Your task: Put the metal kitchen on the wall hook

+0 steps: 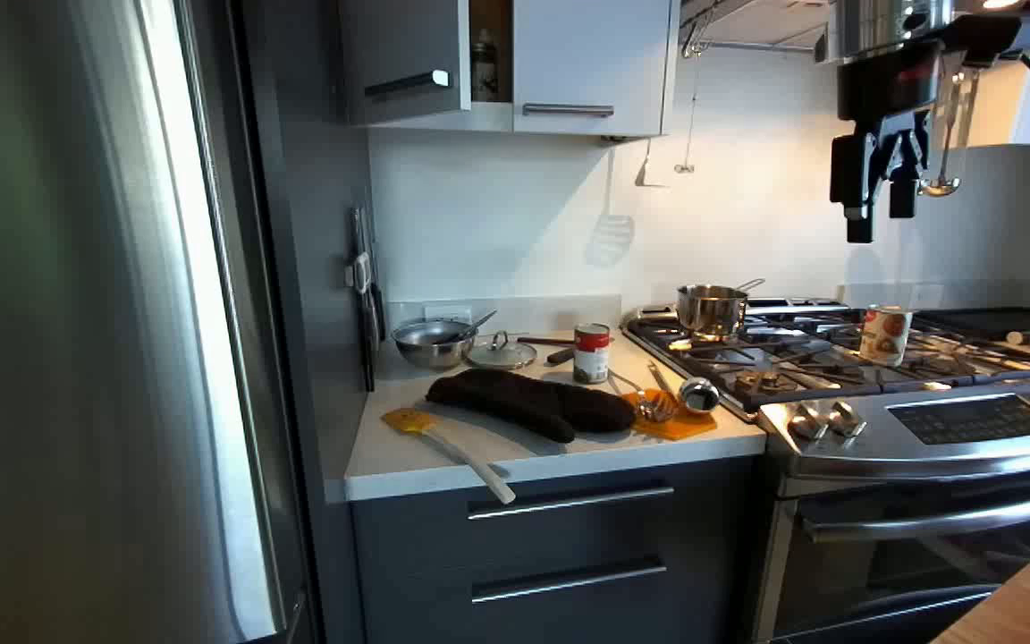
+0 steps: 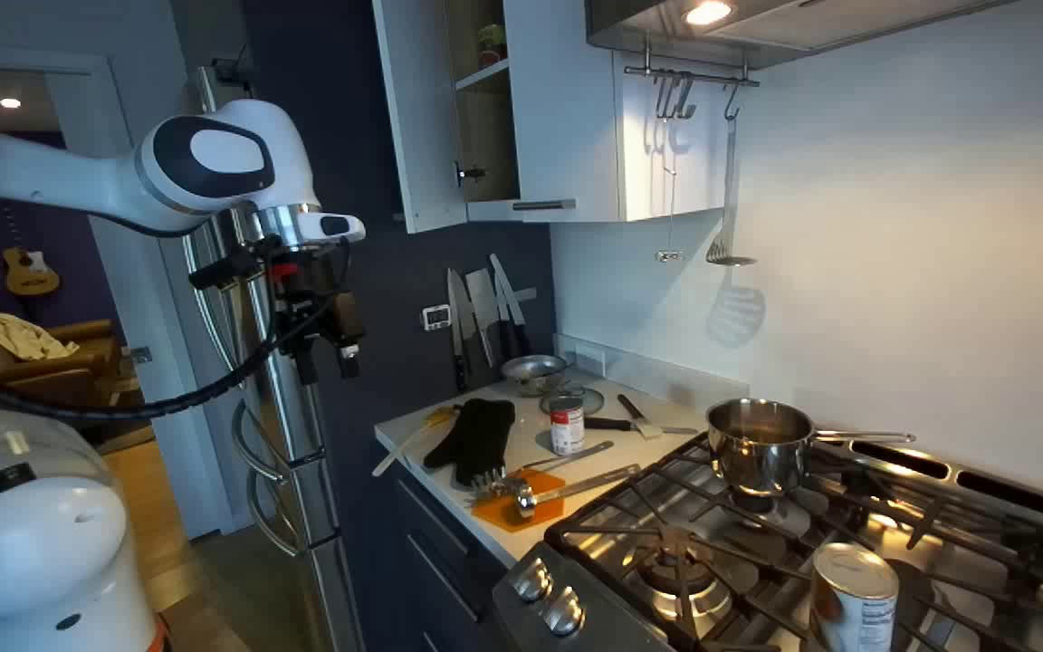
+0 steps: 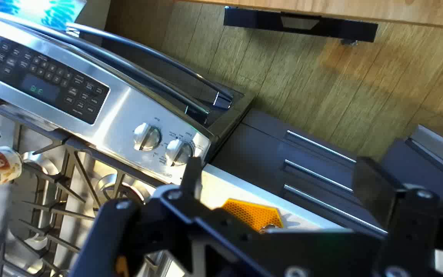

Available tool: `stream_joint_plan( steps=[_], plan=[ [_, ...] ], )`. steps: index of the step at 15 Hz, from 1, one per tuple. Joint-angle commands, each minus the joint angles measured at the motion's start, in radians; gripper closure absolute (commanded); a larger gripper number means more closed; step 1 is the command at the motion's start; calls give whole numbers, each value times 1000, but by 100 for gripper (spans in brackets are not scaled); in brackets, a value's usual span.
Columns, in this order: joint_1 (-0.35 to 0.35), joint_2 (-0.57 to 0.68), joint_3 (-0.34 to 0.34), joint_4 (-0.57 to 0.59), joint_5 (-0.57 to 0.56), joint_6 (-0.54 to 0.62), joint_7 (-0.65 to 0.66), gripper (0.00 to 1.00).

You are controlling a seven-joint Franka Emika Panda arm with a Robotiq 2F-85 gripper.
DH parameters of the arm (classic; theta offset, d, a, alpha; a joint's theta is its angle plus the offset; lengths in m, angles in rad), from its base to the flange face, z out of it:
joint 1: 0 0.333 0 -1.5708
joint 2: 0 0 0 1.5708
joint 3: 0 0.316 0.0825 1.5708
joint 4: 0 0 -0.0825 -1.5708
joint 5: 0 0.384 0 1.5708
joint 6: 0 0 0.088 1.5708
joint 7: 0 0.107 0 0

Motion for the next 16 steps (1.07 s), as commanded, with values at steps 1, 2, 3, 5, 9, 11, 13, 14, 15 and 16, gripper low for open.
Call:
stream_joint_plan(
  steps=[1,2,3,5,9,11,13,14,15,16],
  plan=[
    [25,4,-19,2,-14,-4,16,0],
    [25,4,-19,2,-14,-4,16,0],
    [25,4,-19,2,-14,-4,16,0],
    [25,4,-19,2,-14,-4,16,0],
    [25,4,-19,2,-14,-4,16,0],
    [25,4,-19,2,-14,-4,16,0],
    [22,26,-23,8,-8,10,19,0],
    [15,82,-30,23,7,39,30,0],
    [10,105,-33,28,14,59,41,0],
    [7,149,-42,38,21,86,43,0]
  ],
)
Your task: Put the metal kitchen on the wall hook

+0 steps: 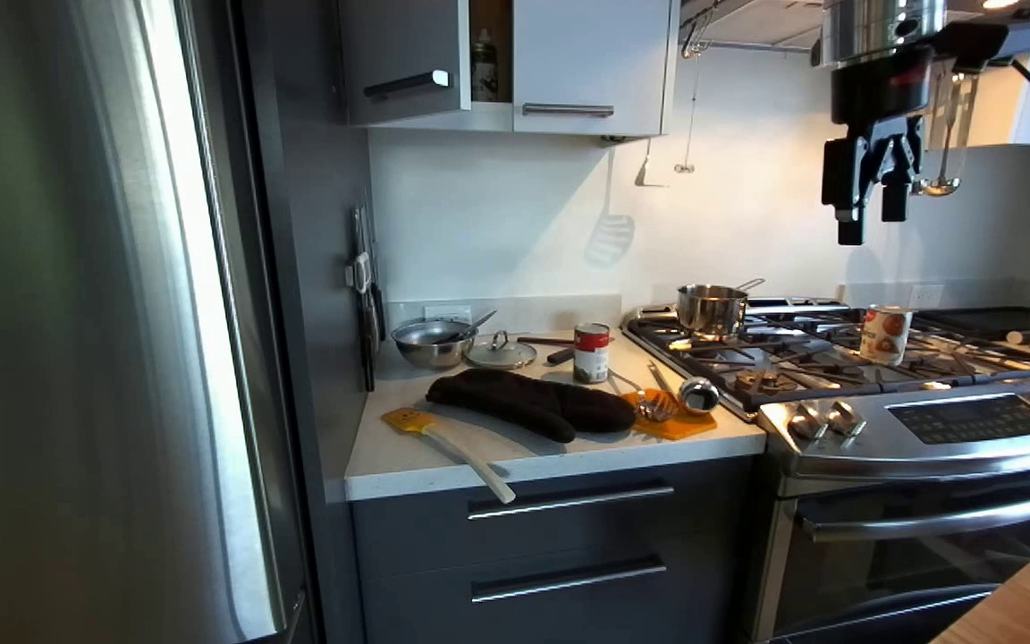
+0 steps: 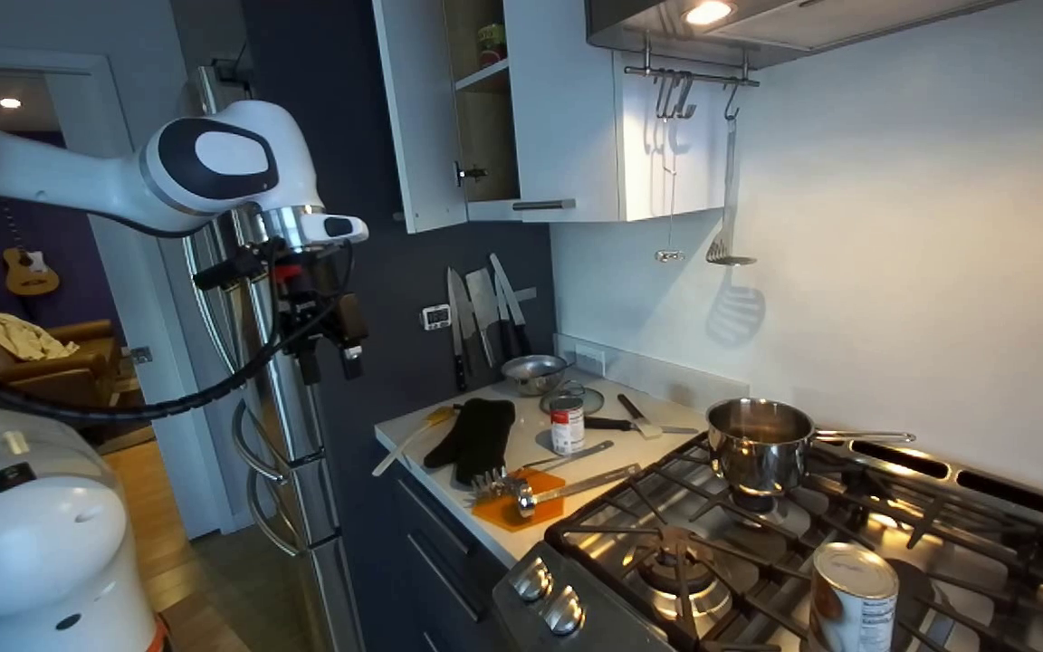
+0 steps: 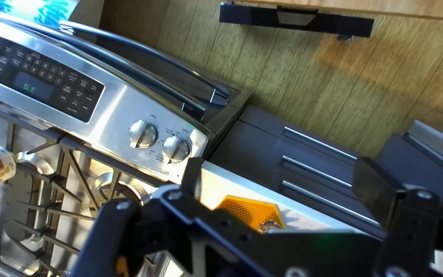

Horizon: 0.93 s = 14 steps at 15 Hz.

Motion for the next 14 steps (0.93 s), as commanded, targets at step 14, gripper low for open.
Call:
stream_joint_plan(
  steps=[14],
  plan=[
    [-13,762,-107,383,173,419,134,0]
  ],
)
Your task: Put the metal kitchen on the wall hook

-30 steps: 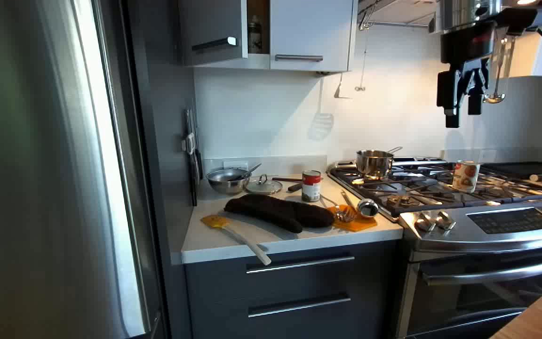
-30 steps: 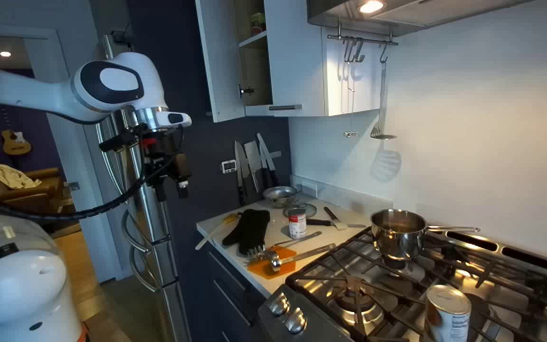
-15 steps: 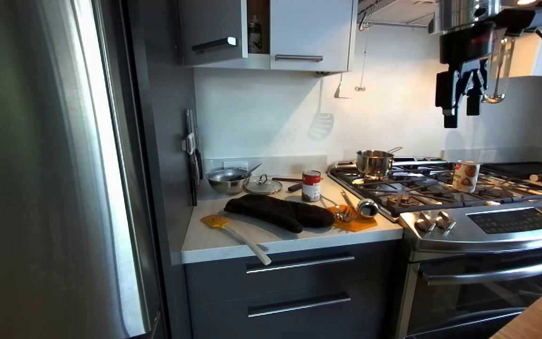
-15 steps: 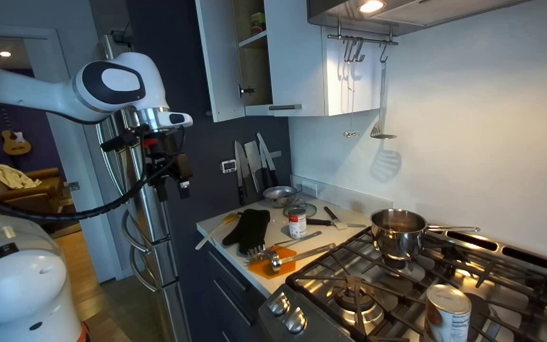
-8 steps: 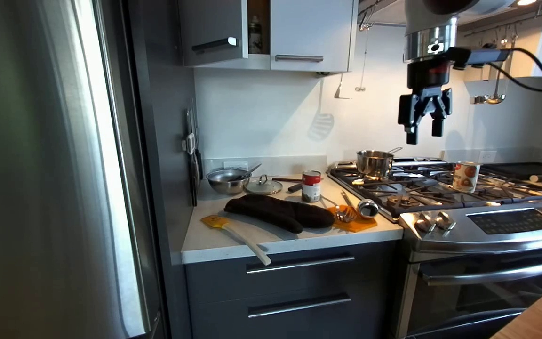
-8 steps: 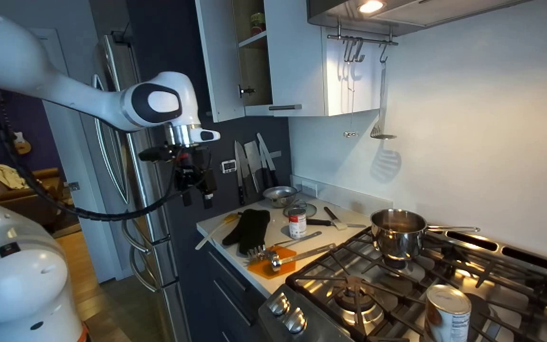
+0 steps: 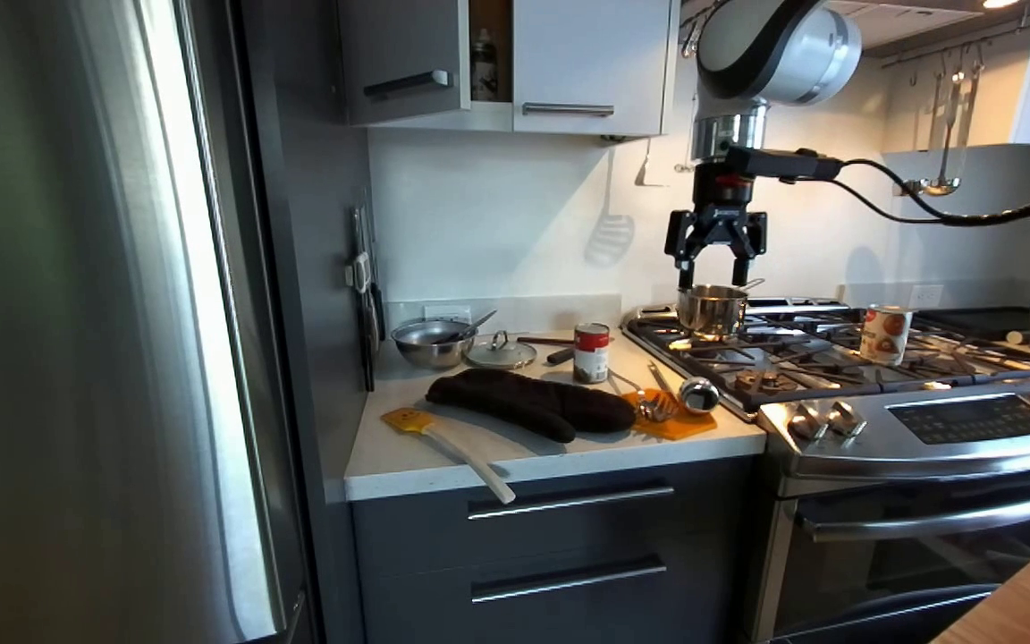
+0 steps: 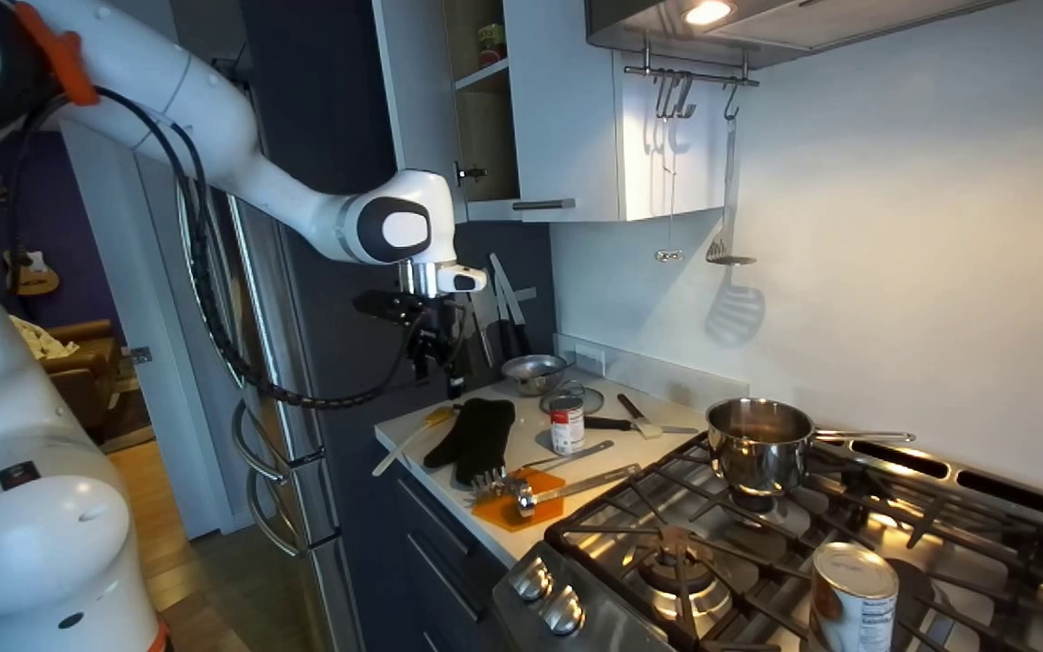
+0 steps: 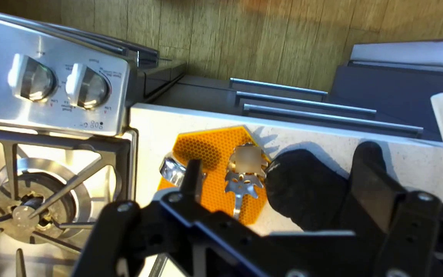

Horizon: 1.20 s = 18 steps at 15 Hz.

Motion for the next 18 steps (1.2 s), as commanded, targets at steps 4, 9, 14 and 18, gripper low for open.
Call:
stream_joint_plan(
  steps=[4,9,14,18],
  plan=[
    [6,199,-7,134,6,139,14,0],
    [7,172,-8,121,0,119,15,0],
    [5,221,-10,157,1,118,25,0],
    [4,314,-15,212,-16,139,59,0]
  ],
)
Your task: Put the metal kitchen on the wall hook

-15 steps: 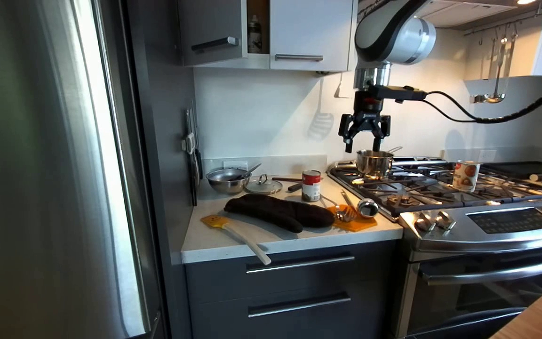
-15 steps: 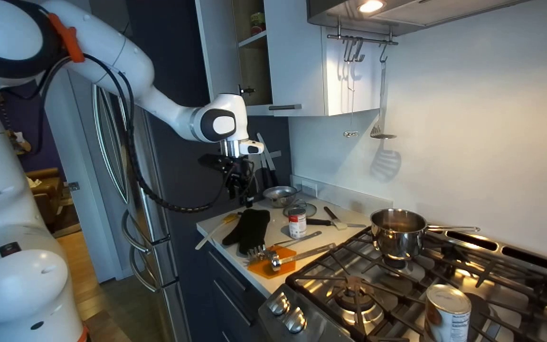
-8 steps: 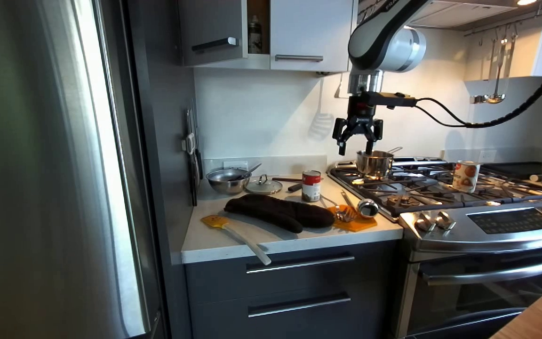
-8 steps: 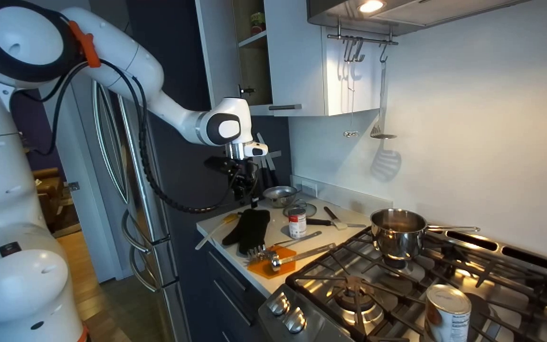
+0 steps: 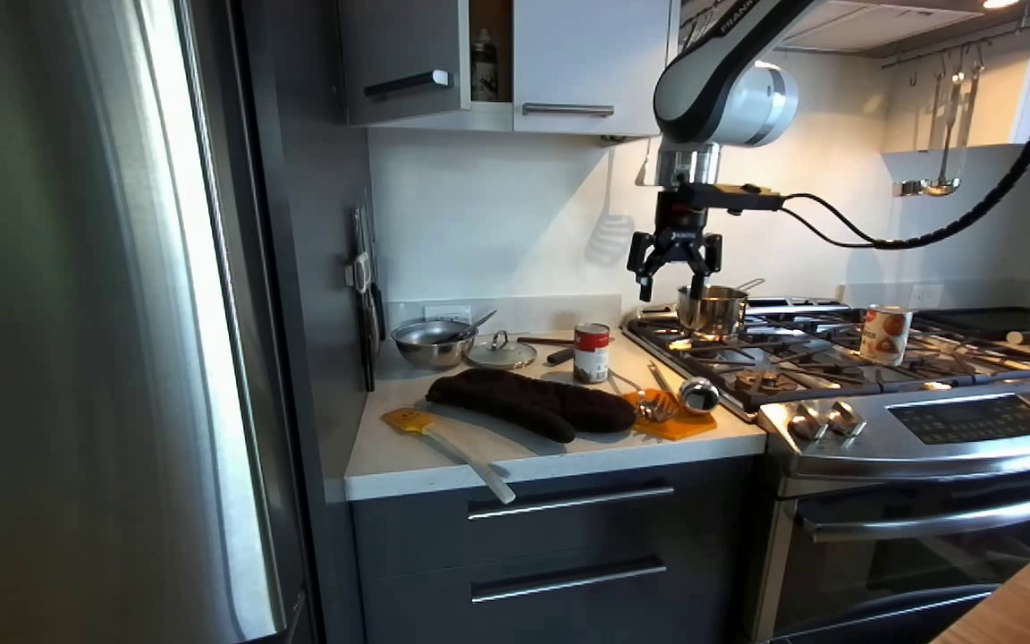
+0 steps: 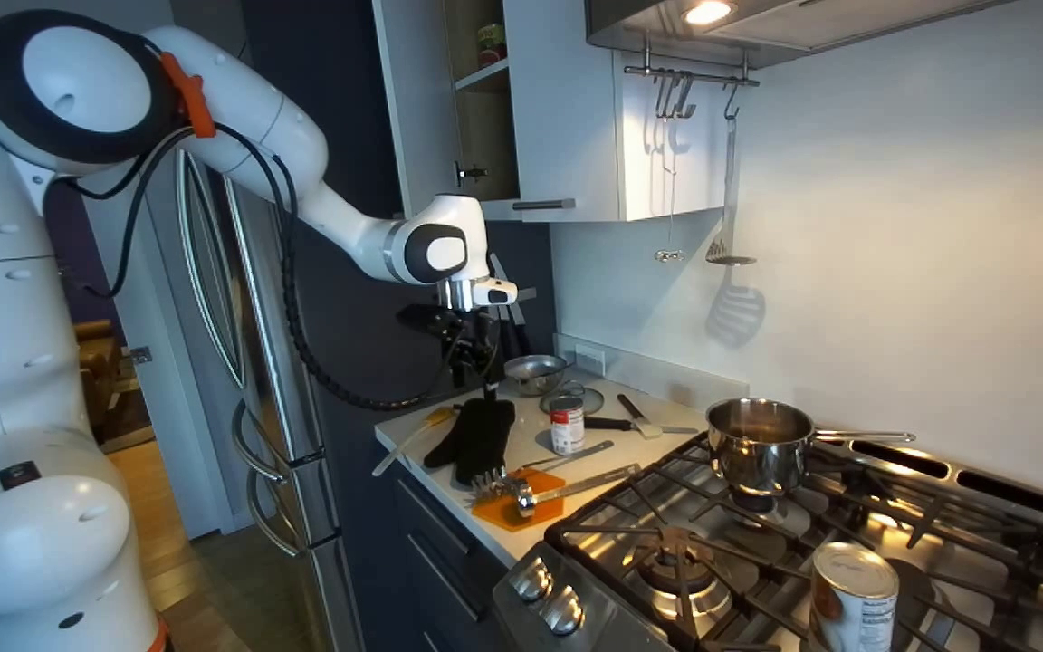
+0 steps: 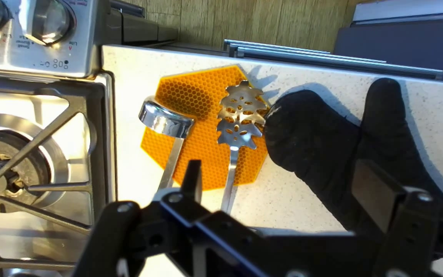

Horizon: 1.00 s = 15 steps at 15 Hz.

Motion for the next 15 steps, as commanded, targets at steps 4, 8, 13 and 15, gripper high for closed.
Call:
stream_joint_plan(
  steps=[4,8,13,15],
  plan=[
    [5,194,-23,127,-10,34,58,0],
    [11,288,-39,188,-17,41,88,0],
    [14,387,-50,256,-5,50,102,0],
    [19,416,-55,277,-8,55,116,0]
  ],
)
